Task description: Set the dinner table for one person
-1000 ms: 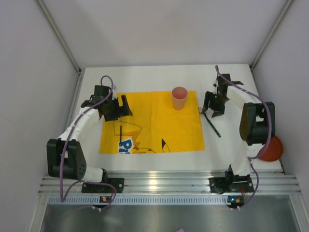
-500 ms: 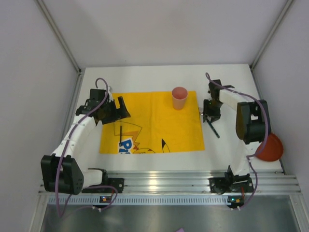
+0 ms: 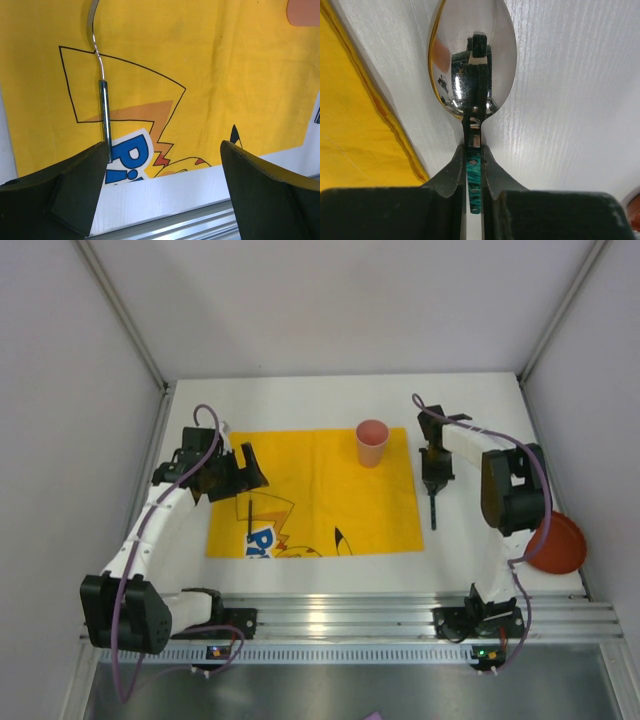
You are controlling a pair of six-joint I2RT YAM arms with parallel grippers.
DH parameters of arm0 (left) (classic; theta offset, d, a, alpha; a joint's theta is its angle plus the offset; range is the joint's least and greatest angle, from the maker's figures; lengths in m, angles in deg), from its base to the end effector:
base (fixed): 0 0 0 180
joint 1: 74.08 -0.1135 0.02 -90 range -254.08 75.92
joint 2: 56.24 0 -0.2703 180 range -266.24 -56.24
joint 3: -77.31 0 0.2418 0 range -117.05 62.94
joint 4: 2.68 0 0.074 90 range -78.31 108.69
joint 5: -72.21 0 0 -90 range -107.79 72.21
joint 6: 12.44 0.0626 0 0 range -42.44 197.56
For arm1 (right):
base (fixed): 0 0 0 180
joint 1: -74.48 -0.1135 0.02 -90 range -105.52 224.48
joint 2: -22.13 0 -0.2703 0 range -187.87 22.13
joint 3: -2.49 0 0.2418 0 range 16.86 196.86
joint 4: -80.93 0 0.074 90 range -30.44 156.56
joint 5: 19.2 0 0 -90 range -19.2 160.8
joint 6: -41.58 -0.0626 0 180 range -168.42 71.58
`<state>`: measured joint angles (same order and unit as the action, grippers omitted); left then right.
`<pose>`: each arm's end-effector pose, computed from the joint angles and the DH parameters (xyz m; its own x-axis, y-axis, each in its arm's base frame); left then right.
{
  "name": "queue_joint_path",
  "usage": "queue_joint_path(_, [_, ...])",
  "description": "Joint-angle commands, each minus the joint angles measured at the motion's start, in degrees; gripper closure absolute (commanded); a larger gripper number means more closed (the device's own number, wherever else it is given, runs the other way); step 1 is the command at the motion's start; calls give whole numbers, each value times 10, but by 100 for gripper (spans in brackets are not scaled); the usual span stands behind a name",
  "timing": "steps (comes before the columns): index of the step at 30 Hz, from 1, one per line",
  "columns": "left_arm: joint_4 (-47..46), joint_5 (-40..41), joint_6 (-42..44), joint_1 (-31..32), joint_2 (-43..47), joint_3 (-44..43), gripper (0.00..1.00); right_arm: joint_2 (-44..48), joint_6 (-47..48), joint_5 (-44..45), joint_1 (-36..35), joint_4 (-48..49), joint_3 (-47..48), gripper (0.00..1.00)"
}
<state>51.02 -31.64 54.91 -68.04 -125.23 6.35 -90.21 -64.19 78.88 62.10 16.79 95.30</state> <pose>0.2453 -0.0410 0.2683 -0.8167 -0.2896 -0.4992 -0.0703 0.9085 -0.4120 0.3590 0.0698 0.1475 -0.9878 0.0587 -0.1441 0.0741 0.9918 -0.1045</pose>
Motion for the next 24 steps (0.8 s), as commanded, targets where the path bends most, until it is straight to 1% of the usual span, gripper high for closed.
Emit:
queue_joint_path(1, [20, 5, -3, -1, 23, -32, 2, 10, -10, 58, -2, -28, -24, 100])
queue_joint_path(6, [34, 7, 0, -1, 36, -40, 2, 110, -30, 41, -15, -62, -39, 100])
queue_joint_path(7, [38, 7, 0, -1, 40, -40, 2, 141, -34, 29, -20, -73, -43, 100])
queue_joint_path(9, [40, 6, -1, -1, 45, -38, 2, 173, -51, 4, -36, -80, -64, 100])
queue_joint_path(10, [42, 5, -1, -1, 49, -37, 2, 199, -58, -28, -42, -80, -72, 100])
queue_joint_path(12, [44, 4, -3, -1, 58, -33, 2, 232, -82, -63, -65, -74, -98, 100])
queue_joint_path(13, [44, 2, -4, -1, 60, -32, 2, 238, -93, -92, -76, -70, -104, 100])
queue_joint_path(16, [45, 0, -5, -1, 69, -26, 2, 256, -142, -133, -125, -33, -133, 100])
queue_joint_path(18, [48, -1, -5, -1, 77, -23, 2, 253, -159, -157, -140, 3, -151, 100])
queue_joint_path(22, [56, -2, -5, -1, 93, -18, 2, 229, -191, -172, -171, 56, -161, 100])
queue_joint_path(24, [65, 0, -4, -1, 104, -17, 2, 211, -194, -177, -173, 80, -159, 100])
